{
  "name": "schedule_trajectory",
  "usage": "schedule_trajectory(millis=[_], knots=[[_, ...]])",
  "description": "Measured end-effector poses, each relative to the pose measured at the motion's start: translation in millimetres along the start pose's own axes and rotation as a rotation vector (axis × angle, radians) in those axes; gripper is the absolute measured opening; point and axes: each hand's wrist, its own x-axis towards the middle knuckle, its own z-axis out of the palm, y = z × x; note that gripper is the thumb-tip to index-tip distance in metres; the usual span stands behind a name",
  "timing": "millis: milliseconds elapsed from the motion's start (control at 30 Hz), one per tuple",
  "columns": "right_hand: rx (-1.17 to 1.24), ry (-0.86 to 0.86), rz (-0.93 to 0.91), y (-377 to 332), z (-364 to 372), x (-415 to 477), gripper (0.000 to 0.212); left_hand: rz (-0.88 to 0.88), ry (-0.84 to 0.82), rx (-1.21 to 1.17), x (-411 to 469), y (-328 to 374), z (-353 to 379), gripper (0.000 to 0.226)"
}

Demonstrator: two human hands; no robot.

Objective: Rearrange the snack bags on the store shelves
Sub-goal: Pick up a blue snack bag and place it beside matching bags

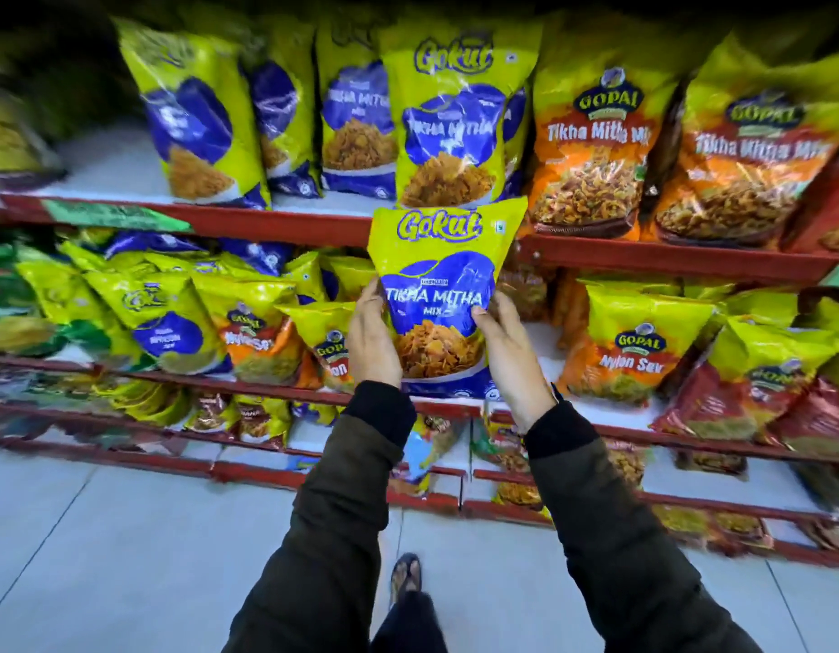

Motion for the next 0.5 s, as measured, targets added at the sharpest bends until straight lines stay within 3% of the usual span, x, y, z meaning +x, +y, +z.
schedule_trajectory(millis=[300, 500], knots=[[0.065, 0.004, -0.284, -88.9, 80.6, 84.3, 0.033, 0.31, 0.021, -0.115, 102.9, 113.4, -15.3, 0.039], [0.036, 0.016, -0.357, -88.6, 133.6, 170.3, 0.036, 0.376, -0.065, -0.131, 198.7, 127.0, -32.1, 0.043]])
